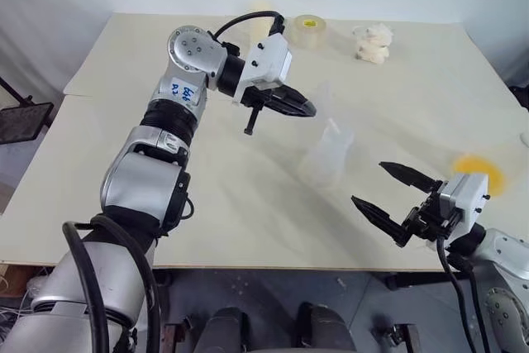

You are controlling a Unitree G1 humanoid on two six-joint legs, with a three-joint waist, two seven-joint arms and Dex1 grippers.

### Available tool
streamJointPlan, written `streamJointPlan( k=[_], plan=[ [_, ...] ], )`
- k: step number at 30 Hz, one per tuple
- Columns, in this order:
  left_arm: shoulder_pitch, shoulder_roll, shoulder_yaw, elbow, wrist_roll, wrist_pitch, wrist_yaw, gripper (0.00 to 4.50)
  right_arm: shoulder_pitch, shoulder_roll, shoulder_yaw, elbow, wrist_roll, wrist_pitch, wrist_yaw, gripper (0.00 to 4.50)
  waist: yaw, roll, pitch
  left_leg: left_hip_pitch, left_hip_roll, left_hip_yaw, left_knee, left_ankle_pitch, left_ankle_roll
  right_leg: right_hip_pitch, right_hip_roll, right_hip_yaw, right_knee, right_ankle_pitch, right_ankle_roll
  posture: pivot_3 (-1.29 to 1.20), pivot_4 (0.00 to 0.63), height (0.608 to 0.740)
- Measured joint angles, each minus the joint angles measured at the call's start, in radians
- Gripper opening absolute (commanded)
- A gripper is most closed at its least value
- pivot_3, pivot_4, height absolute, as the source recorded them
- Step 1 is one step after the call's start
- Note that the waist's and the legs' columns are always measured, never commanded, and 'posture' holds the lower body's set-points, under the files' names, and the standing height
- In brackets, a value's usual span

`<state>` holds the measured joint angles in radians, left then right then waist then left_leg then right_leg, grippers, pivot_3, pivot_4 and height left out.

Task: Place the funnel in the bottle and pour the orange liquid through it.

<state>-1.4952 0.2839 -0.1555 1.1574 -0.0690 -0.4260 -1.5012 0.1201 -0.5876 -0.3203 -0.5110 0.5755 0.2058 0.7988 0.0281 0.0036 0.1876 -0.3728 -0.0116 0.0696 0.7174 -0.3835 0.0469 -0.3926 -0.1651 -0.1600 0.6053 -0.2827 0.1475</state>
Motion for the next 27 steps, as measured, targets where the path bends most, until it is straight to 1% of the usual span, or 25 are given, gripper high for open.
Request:
streamJointPlan(
  k=[10, 27],
  plan=[
    [-0.042, -0.028, -0.017, 0.054, 0.057, -0.08, 0.0, 0.01, 0.005, 0.019, 0.021, 0.0, -0.017, -0.032, -0.013, 4.5, 0.0, 0.0, 0.0, 0.0, 0.0, 0.0, 0.0, 0.0, 0.0, 0.0, 0.0, 0.0, 0.0, 0.0, 0.0, 0.0, 0.15, 0.74],
    [-0.104, -0.057, -0.082, 0.116, 0.212, -0.262, 0.002, 0.01, 0.019, 0.034, 0.033, 0.0, -0.027, -0.055, -0.036, 4.5, 0.0, 0.0, 0.0, 0.0, 0.0, 0.0, 0.0, 0.0, 0.0, 0.0, 0.0, 0.0, -0.001, 0.0, 0.0, 0.0, 0.15, 0.74]
  ],
)
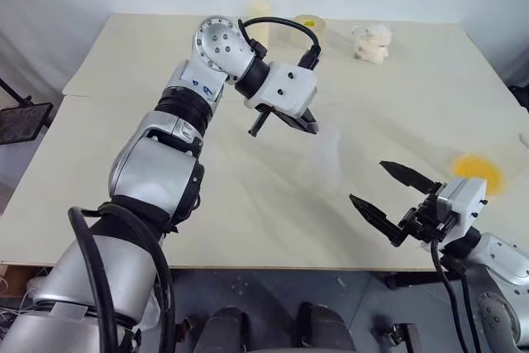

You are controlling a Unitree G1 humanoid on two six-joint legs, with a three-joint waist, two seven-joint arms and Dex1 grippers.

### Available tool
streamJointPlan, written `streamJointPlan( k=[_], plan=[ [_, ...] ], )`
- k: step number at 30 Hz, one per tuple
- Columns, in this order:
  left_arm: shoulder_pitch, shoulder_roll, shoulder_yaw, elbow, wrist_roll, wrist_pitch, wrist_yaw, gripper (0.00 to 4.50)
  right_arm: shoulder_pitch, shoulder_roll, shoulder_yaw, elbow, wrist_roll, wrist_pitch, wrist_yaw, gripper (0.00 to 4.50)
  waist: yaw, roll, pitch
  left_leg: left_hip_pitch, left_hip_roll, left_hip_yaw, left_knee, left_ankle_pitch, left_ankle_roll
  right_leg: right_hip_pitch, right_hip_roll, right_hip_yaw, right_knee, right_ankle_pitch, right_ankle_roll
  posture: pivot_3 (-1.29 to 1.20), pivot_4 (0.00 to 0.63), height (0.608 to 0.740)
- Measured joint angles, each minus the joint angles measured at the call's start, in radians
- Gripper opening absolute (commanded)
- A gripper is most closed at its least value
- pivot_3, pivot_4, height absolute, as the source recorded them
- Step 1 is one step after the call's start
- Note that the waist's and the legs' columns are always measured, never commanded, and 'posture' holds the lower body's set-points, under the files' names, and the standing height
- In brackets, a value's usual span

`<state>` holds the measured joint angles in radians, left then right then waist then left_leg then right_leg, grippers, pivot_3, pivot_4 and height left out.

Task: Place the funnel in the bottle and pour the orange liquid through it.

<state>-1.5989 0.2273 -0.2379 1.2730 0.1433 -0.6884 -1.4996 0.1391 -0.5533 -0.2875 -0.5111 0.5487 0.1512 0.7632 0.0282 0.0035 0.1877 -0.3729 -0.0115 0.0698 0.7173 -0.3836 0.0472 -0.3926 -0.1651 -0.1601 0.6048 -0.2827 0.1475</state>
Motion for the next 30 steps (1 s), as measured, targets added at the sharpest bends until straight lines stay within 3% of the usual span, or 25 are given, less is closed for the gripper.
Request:
streamJointPlan(
  k=[4, 7, 19, 30],
  plan=[
    [-0.008, -0.016, -0.007, 0.001, 0.022, -0.024, 0.003, 0.01, 0.003, 0.001, 0.003, 0.0, 0.0, -0.005, -0.005, 4.5, 0.0, 0.0, 0.0, 0.0, 0.0, 0.0, 0.0, 0.0, 0.0, 0.0, 0.0, 0.0, 0.0, 0.0, 0.0, 0.0, 0.15, 0.74],
    [-0.015, -0.021, -0.011, 0.003, 0.037, -0.039, 0.013, 0.69, 0.006, 0.002, 0.003, 0.0, -0.001, -0.015, -0.012, 4.5, 0.0, 0.0, 0.0, 0.0, 0.0, 0.0, 0.0, 0.0, 0.0, 0.0, 0.0, 0.0, 0.0, 0.0, 0.0, 0.0, 0.15, 0.74],
    [-0.036, -0.037, 0.04, 0.006, 0.017, 0.023, -0.001, 4.46, 0.028, -0.002, -0.002, -0.011, -0.001, -0.021, -0.02, 4.5, 0.0, 0.0, 0.0, 0.0, 0.0, -0.001, 0.0, 0.0, 0.001, 0.0, 0.0, 0.0, 0.0, 0.0, 0.0, 0.0, 0.15, 0.74],
    [-0.035, 0.025, 0.184, 0.002, -0.105, 0.238, -0.001, 4.46, 0.047, -0.036, -0.082, -0.019, 0.016, -0.007, -0.023, 4.5, -0.002, 0.0, 0.0, 0.0, 0.001, -0.001, 0.0, 0.0, 0.001, -0.001, 0.0, 0.001, 0.0, 0.0, 0.0, 0.0, 0.15, 0.74]
  ],
)
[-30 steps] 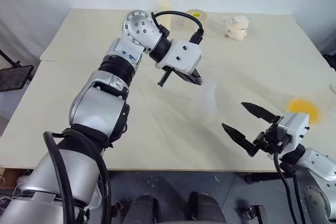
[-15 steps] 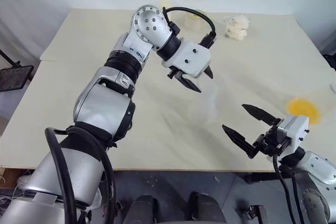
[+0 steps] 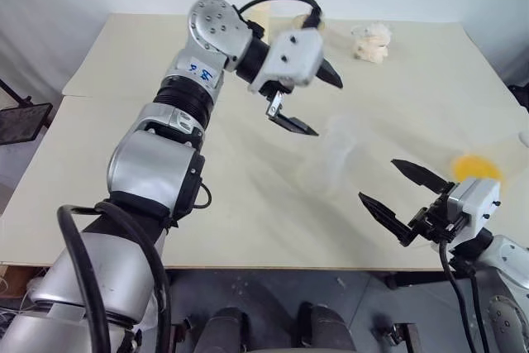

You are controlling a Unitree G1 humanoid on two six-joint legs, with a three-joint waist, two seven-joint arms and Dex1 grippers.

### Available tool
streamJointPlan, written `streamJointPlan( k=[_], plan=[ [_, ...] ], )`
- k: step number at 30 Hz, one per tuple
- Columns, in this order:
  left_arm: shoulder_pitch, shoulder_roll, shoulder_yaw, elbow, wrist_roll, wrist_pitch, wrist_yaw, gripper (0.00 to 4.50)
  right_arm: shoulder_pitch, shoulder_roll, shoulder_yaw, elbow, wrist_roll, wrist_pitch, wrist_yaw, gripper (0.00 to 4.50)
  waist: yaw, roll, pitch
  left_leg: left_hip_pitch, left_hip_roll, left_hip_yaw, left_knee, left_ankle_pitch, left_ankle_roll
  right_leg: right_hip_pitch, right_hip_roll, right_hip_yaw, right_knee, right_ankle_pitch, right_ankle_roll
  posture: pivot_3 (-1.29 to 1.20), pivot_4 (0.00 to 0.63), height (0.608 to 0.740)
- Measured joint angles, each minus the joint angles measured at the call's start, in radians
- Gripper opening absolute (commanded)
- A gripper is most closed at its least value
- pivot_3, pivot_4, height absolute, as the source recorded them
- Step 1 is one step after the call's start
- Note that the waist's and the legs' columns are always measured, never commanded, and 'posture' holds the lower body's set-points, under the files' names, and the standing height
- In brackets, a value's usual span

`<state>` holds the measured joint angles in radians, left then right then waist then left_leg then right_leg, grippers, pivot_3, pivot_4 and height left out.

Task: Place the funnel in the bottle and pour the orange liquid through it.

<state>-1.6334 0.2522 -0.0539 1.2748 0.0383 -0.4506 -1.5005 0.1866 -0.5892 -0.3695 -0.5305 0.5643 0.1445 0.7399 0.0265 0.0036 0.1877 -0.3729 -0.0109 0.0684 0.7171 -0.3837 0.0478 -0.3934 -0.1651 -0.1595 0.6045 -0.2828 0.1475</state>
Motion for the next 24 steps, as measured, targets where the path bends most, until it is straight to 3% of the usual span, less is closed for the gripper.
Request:
streamJointPlan(
  k=[3, 8, 18, 24],
  plan=[
    [0.012, 0.056, 0.094, -0.018, -0.095, 0.11, 0.0, 4.46, 0.028, -0.003, -0.06, -0.011, 0.018, 0.032, -0.03, 4.5, -0.002, 0.0, 0.0, 0.001, 0.001, -0.001, 0.0, 0.0, 0.0, 0.0, 0.0, 0.0, 0.001, 0.0, 0.0, 0.0, 0.15, 0.74],
    [0.133, 0.068, 0.16, -0.116, -0.19, 0.278, 0.001, 4.46, 0.026, -0.003, -0.135, -0.011, 0.054, 0.087, -0.085, 4.5, 0.002, 0.0, 0.0, 0.001, 0.0, -0.003, 0.001, 0.0, 0.0, 0.001, 0.0, 0.0, 0.002, 0.0, 0.0, 0.0, 0.15, 0.74],
    [0.696, 0.112, 0.142, -0.639, -0.265, 0.607, 0.094, 4.46, 0.124, 0.032, -0.353, -0.06, 0.094, 0.216, -0.306, 4.5, -0.001, 0.0, 0.0, 0.002, 0.001, -0.005, 0.001, 0.0, 0.0, 0.0, 0.0, 0.002, 0.002, 0.0, 0.0, 0.0, 0.15, 0.74],
    [0.962, 0.143, 0.138, -0.941, -0.329, 0.702, 0.155, 4.46, 0.24, 0.1, -0.433, -0.118, 0.13, 0.246, -0.372, 4.5, 0.002, 0.003, -0.002, 0.003, 0.005, -0.005, 0.001, 0.0, 0.0, 0.001, 0.0, 0.004, 0.002, 0.0, 0.0, 0.0, 0.15, 0.74]
  ],
)
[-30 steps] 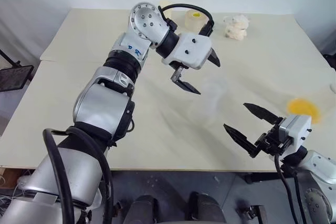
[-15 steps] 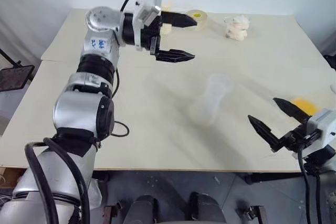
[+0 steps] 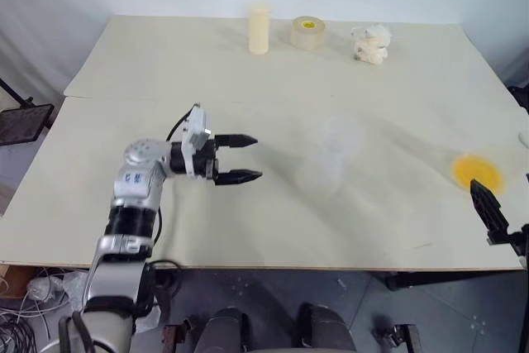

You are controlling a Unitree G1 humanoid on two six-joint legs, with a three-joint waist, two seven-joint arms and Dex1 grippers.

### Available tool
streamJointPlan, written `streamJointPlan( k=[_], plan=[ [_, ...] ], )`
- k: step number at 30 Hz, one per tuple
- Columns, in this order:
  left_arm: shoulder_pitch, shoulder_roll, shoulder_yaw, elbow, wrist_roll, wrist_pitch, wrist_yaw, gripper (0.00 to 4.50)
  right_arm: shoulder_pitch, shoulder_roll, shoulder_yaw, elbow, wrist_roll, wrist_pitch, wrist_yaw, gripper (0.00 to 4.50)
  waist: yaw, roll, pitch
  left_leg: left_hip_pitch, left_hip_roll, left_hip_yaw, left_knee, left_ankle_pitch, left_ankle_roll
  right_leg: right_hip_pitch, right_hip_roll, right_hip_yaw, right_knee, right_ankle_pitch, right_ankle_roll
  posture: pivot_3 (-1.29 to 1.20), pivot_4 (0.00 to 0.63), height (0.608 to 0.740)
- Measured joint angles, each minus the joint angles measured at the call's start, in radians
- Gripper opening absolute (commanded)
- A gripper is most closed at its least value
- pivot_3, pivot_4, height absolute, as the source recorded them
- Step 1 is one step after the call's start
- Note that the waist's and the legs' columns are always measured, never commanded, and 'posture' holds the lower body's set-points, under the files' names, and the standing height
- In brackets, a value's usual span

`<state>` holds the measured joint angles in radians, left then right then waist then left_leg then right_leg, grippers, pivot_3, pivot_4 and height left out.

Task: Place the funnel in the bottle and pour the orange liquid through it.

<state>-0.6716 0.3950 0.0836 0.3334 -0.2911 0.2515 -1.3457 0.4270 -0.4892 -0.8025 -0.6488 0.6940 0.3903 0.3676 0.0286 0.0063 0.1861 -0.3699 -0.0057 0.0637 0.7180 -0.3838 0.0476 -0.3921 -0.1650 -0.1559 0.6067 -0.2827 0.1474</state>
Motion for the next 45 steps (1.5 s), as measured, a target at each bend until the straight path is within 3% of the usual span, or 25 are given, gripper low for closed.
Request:
streamJointPlan(
  k=[7, 18, 40, 45],
  plan=[
    [0.126, -0.003, -0.009, -0.137, -0.062, -0.025, 0.038, 4.46, -0.068, -0.018, -0.069, 0.043, 0.084, 0.045, -0.083, 4.5, -0.002, 0.003, -0.002, 0.002, 0.0, 0.002, 0.0, 0.0, 0.0, 0.001, 0.0, 0.002, 0.0, 0.0, 0.0, 0.0, 0.15, 0.74],
    [0.217, -0.039, -0.054, -0.28, -0.116, -0.036, 0.128, 4.46, -0.373, -0.186, -0.023, 0.458, 0.03, 0.102, -0.092, 4.5, -0.002, 0.006, -0.004, 0.001, 0.0, 0.003, -0.001, 0.0, 0.0, 0.0, 0.0, 0.002, -0.001, 0.0, 0.0, 0.0, 0.15, 0.74],
    [0.249, -0.021, -0.085, -0.365, -0.173, 0.009, 0.221, 4.46, -0.775, -0.206, 0.131, 0.982, -0.162, -0.173, -0.026, 4.5, -0.007, 0.01, -0.006, 0.001, 0.001, 0.003, -0.001, 0.0, 0.0, 0.0, 0.0, 0.001, -0.002, 0.0, 0.0, 0.0, 0.15, 0.74],
    [0.249, -0.007, -0.086, -0.368, -0.176, 0.019, 0.227, 4.5, -0.822, -0.19, 0.14, 1.049, -0.179, -0.231, -0.026, 3.24, -0.006, 0.01, -0.006, 0.001, 0.001, 0.003, -0.001, 0.0, 0.0, 0.0, 0.0, 0.001, -0.002, 0.0, 0.0, 0.0, 0.15, 0.74]
  ],
)
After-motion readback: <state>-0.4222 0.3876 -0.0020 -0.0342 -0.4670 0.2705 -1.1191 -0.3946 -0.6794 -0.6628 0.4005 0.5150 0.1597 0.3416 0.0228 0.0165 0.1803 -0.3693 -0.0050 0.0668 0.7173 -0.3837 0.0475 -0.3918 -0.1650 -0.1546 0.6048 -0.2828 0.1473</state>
